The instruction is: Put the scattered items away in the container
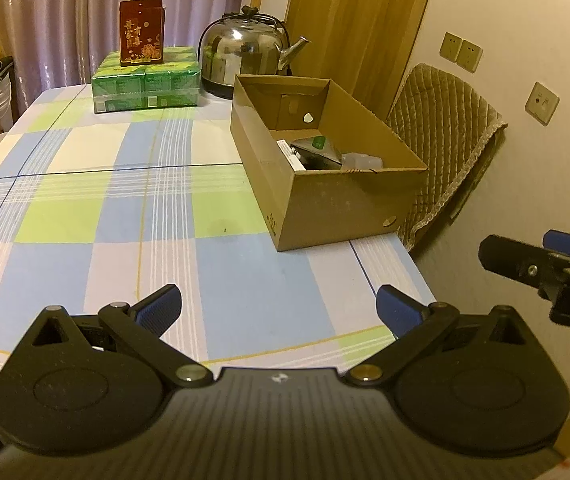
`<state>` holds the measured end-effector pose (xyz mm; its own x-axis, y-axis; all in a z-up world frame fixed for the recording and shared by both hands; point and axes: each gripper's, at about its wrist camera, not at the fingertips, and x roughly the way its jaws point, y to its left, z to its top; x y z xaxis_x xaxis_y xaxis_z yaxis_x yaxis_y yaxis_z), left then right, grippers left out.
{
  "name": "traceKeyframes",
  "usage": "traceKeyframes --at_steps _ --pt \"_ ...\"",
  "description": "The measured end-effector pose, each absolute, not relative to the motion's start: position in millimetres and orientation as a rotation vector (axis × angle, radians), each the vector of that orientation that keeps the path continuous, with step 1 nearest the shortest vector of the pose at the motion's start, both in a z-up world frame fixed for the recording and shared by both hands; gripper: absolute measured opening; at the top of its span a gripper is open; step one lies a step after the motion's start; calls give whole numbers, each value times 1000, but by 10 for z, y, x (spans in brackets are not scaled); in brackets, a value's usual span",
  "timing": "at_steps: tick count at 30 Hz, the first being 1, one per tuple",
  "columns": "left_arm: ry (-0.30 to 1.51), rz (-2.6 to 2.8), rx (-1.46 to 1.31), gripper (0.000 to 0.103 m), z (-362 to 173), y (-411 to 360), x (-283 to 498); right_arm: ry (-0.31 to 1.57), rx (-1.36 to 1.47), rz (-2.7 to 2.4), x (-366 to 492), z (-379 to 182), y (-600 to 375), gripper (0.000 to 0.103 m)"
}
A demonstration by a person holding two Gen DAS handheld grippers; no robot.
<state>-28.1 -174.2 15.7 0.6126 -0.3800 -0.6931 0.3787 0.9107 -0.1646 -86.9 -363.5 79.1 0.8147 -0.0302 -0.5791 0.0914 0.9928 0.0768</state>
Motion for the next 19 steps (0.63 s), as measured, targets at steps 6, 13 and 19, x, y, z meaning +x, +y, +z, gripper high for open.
traceKeyframes --at_steps 6,13,19 --pt "813 -438 3 102 122 -1759 -262 627 112 -65 -853 733 -3652 101" --pt "820 -442 4 102 66 -1769 -251 638 119 -64 -835 689 -3666 101" --pt "821 -451 18 102 35 -1786 -266 651 122 -64 -820 645 -3668 101"
